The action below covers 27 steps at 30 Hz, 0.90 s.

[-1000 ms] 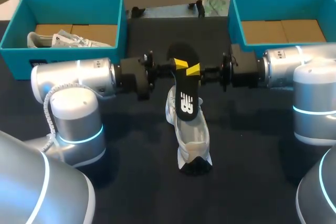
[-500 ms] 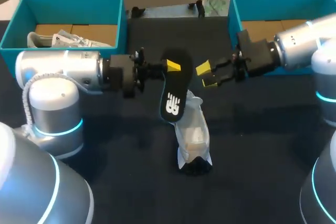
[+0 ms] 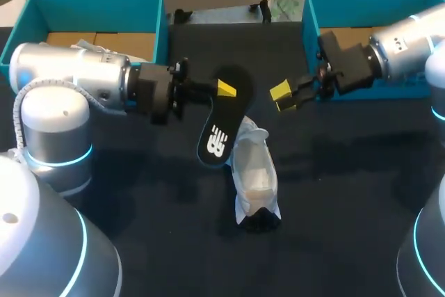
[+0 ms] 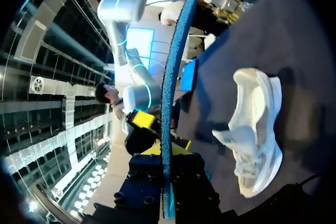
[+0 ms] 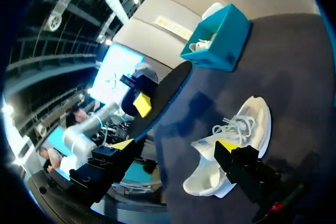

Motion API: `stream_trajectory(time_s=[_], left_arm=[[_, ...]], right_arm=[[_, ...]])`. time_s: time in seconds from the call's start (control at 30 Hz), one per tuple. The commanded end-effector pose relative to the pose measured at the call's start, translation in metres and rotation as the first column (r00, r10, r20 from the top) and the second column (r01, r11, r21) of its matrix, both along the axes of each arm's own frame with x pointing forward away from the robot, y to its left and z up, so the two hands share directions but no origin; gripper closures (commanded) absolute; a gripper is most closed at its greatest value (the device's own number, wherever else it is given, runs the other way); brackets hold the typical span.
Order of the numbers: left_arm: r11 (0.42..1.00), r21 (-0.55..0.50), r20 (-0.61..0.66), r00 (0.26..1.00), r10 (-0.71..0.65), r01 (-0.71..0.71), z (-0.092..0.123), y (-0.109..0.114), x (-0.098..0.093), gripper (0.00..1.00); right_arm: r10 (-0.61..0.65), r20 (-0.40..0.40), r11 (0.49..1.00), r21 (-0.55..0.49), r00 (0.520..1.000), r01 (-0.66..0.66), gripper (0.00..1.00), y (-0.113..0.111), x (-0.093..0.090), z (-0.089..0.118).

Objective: Take the shoe out of the shoebox, open the shoe tongue, remove and reinsert the insole, then place the shoe into the shoebox

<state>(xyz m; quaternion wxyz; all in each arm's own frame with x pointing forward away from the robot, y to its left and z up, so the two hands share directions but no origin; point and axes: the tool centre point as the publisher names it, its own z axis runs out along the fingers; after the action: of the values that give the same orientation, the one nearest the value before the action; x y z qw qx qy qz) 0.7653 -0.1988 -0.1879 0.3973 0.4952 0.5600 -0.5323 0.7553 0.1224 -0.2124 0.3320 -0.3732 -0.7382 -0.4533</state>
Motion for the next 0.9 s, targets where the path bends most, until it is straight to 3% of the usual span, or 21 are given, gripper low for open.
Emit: stream_trajectory(time_s=[0.03, 0.13, 0.2, 0.6, 0.73, 0.8, 0.9], left_arm=[[1.0, 0.015, -0.072, 0.997, -0.02, 0.021, 0.013, 0.002, -0.015, 1.0], [0.999, 0.027, -0.141, 0.989, -0.042, 0.046, 0.022, 0.004, -0.029, 1.0], [0.994, 0.088, -0.107, 0.993, -0.053, 0.062, 0.027, 0.008, -0.043, 1.0], [0.994, 0.088, -0.107, 0.993, -0.053, 0.062, 0.027, 0.008, -0.043, 1.0], [0.997, 0.059, -0.237, 0.971, -0.03, 0.046, 0.031, -0.007, -0.07, 1.0], [0.998, 0.044, -0.339, 0.941, -0.017, 0.034, 0.035, -0.009, -0.082, 1.0], [0.998, -0.011, -0.545, 0.837, -0.057, 0.061, 0.04, -0.006, -0.099, 1.0]], right_arm=[[0.094, 0.204, 0.988, -0.137, 0.975, -0.067, 0.0, -0.021, -0.017, 0.009], [0.16, 0.281, 0.974, -0.198, 0.946, -0.106, 0.0, -0.032, -0.027, 0.007], [0.214, 0.31, 0.965, -0.217, 0.926, -0.15, 0.0, -0.044, -0.034, 0.001], [0.228, 0.304, 0.961, -0.221, 0.925, -0.164, 0.0, -0.048, -0.036, 0.0], [0.357, 0.371, 0.902, -0.375, 0.857, -0.214, 0.0, -0.056, -0.044, -0.007], [0.381, 0.426, 0.899, -0.377, 0.821, -0.222, 0.0, -0.062, -0.05, -0.012], [0.446, 0.459, 0.858, -0.462, 0.768, -0.222, 0.0, -0.065, -0.061, -0.018]])
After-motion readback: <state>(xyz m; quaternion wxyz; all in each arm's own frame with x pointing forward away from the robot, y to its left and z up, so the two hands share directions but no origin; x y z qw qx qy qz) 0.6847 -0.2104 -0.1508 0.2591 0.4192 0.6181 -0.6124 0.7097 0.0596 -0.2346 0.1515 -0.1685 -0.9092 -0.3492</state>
